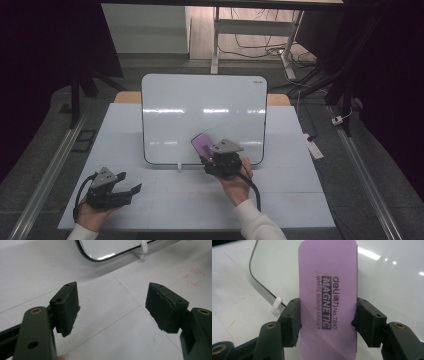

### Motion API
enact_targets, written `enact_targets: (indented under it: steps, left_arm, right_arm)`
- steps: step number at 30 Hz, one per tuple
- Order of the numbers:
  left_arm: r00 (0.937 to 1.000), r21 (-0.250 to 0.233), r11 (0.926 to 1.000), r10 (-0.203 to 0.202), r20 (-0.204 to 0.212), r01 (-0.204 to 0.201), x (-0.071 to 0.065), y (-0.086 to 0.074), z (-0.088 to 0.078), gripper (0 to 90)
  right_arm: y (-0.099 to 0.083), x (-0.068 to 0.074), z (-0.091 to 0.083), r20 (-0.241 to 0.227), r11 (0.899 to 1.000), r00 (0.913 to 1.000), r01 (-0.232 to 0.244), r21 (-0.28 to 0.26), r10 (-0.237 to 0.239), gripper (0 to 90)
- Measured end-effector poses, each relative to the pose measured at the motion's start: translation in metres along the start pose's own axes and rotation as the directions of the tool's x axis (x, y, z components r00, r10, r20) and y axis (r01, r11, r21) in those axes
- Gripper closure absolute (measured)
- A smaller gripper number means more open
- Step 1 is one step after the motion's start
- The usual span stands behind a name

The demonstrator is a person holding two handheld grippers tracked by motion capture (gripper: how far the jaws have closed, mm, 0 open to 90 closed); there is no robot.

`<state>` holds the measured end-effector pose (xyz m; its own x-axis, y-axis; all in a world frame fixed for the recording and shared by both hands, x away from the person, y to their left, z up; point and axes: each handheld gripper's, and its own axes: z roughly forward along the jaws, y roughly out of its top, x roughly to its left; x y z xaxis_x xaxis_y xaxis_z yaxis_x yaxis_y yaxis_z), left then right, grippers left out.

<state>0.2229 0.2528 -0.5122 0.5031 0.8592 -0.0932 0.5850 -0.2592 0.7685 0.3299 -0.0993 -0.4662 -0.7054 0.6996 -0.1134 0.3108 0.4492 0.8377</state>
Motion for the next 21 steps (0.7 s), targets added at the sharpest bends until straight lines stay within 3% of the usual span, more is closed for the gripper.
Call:
enact_targets:
  steps: [5, 13, 21]
  left_arm:
    - [1.0, -0.006, 1.0, -0.004, 0.005, 0.004, -0.002, 0.002, 0.001, 27.6]
    - [0.9998, -0.049, 0.9987, -0.013, 0.015, 0.014, -0.006, 0.01, 0.001, 27.6]
    - [0.9974, -0.104, 0.9944, -0.007, 0.072, 0.014, -0.021, 0.029, 0.003, 27.6]
  right_arm:
    - [-0.016, -0.009, -0.017, -0.027, 0.998, 0.9991, -0.033, -0.049, 0.032, 41.4]
    - [-0.03, -0.006, -0.038, -0.083, 0.987, 0.9953, -0.061, -0.15, 0.049, 41.4]
    - [-0.038, -0.004, -0.042, -0.105, 0.981, 0.9923, -0.084, -0.173, 0.067, 41.3]
